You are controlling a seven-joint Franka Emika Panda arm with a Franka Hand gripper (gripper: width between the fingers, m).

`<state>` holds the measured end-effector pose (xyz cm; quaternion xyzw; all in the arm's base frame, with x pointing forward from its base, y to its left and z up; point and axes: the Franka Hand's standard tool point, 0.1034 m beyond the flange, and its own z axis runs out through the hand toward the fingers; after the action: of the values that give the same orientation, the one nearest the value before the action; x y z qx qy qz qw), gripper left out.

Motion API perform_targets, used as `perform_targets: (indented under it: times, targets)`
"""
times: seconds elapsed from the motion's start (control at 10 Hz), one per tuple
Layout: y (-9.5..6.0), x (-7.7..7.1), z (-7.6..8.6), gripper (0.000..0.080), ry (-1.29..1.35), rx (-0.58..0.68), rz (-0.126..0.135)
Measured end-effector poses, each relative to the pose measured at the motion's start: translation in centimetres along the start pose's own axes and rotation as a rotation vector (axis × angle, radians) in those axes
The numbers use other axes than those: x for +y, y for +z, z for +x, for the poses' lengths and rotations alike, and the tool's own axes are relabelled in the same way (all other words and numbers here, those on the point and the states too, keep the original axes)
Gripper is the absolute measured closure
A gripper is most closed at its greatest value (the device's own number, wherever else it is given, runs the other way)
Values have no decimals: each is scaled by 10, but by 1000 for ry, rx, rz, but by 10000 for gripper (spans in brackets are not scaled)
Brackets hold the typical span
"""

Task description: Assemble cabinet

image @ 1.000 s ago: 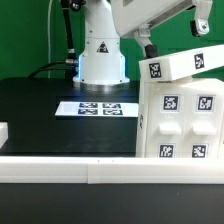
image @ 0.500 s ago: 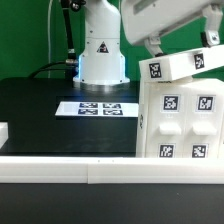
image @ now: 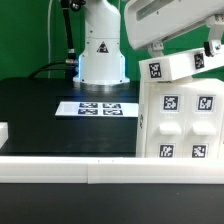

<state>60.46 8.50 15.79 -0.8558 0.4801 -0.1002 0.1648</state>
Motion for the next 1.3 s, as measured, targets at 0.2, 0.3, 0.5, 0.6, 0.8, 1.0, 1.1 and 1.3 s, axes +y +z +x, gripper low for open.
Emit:
perform_targets:
  times: [0.2,0.3,0.5,0.6,0.8,1.0,1.1,1.3]
  targets:
    - [1,1,0,229,0,3,0]
    - [1,1,1,229,0,6,1]
    - [0,1,2,229,0,12,5]
    - [0,1,2,229,0,13,5]
    - [0,1,2,230,38,12,6]
    - [0,0,1,230,179,11,7]
    - [0,0,1,230,245,10,8]
    - [1,1,-2,234,453,2,4]
